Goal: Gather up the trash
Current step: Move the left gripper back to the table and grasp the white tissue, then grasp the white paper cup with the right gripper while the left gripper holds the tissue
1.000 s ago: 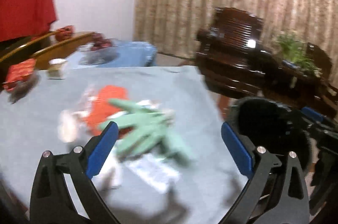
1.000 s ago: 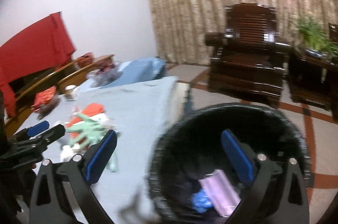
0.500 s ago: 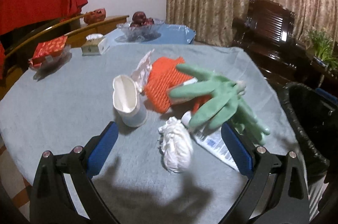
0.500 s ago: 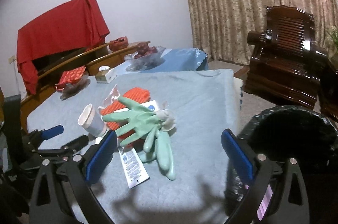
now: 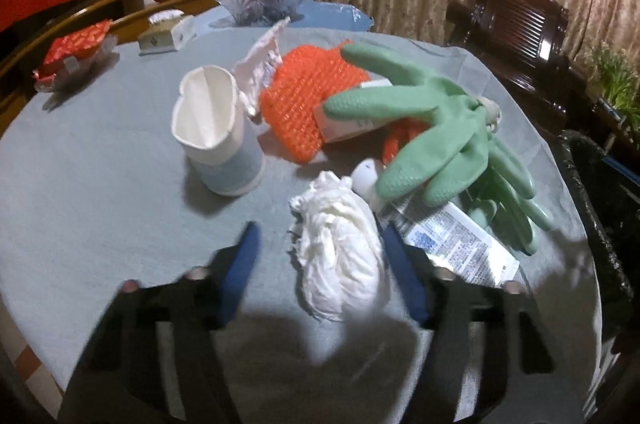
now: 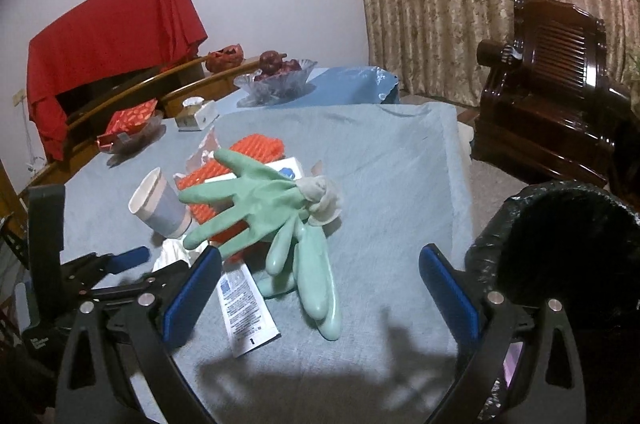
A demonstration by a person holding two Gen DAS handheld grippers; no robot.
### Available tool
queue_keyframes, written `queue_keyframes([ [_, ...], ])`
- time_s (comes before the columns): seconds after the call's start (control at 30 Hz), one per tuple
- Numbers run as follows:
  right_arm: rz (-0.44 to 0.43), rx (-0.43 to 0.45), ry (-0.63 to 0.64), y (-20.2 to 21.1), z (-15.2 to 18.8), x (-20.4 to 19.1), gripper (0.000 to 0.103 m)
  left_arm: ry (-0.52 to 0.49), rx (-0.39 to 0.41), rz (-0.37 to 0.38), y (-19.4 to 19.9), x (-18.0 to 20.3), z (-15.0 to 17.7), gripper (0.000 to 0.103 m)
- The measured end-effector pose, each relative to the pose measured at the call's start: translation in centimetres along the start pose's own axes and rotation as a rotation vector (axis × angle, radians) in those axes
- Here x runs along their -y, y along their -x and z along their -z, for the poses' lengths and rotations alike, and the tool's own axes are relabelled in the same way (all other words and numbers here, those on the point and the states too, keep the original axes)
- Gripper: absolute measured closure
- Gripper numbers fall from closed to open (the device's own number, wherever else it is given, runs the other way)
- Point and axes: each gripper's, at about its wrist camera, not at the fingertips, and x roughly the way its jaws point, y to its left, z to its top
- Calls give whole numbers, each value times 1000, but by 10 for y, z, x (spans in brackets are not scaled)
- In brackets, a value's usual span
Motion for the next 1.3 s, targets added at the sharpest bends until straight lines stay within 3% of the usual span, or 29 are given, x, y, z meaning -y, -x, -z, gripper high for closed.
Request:
queue_keyframes([
  [0.07, -3, -3, 6, -2, 2, -4, 6, 4, -7, 28, -2, 0, 1, 74],
  [0.23, -15, -14, 16, -7, 5, -13, 6, 14, 2, 44, 2, 2, 3, 81],
  [0.53, -47, 1, 39, -6, 0, -32, 6, 29, 82, 36, 47, -10, 1, 82],
  [0.87, -124, 15, 90, -16, -7, -81, 6, 77, 153, -44, 93, -52, 0, 82],
  [1.3, -183, 1, 147, -66, -14, -154, 10, 152, 170, -163, 89, -120, -7, 82],
])
